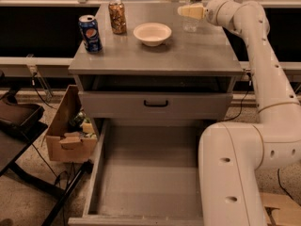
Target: Place water bottle into middle drawer
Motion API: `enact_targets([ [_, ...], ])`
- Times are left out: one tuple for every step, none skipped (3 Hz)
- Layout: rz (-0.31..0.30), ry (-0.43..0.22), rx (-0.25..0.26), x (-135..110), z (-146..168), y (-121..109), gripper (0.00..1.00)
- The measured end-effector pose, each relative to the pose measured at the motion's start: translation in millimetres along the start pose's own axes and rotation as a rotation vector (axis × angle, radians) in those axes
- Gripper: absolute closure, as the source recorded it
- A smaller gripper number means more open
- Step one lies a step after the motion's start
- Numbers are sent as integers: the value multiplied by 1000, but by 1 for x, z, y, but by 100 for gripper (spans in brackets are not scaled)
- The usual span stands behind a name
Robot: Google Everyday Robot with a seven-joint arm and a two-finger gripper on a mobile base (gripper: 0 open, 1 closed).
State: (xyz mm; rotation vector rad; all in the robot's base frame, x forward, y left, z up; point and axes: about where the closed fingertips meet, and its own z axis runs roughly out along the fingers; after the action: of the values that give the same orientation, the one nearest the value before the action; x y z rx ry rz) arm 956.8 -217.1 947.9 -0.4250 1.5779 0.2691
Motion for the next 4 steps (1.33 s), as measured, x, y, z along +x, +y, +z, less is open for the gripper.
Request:
enact_targets([
  [7, 7, -3, 8, 10, 7, 0],
  [-2, 26, 17, 21, 15, 3, 0],
  [-3, 18, 44, 28, 18, -5, 0],
  [0, -1, 54, 29, 23, -5, 0],
])
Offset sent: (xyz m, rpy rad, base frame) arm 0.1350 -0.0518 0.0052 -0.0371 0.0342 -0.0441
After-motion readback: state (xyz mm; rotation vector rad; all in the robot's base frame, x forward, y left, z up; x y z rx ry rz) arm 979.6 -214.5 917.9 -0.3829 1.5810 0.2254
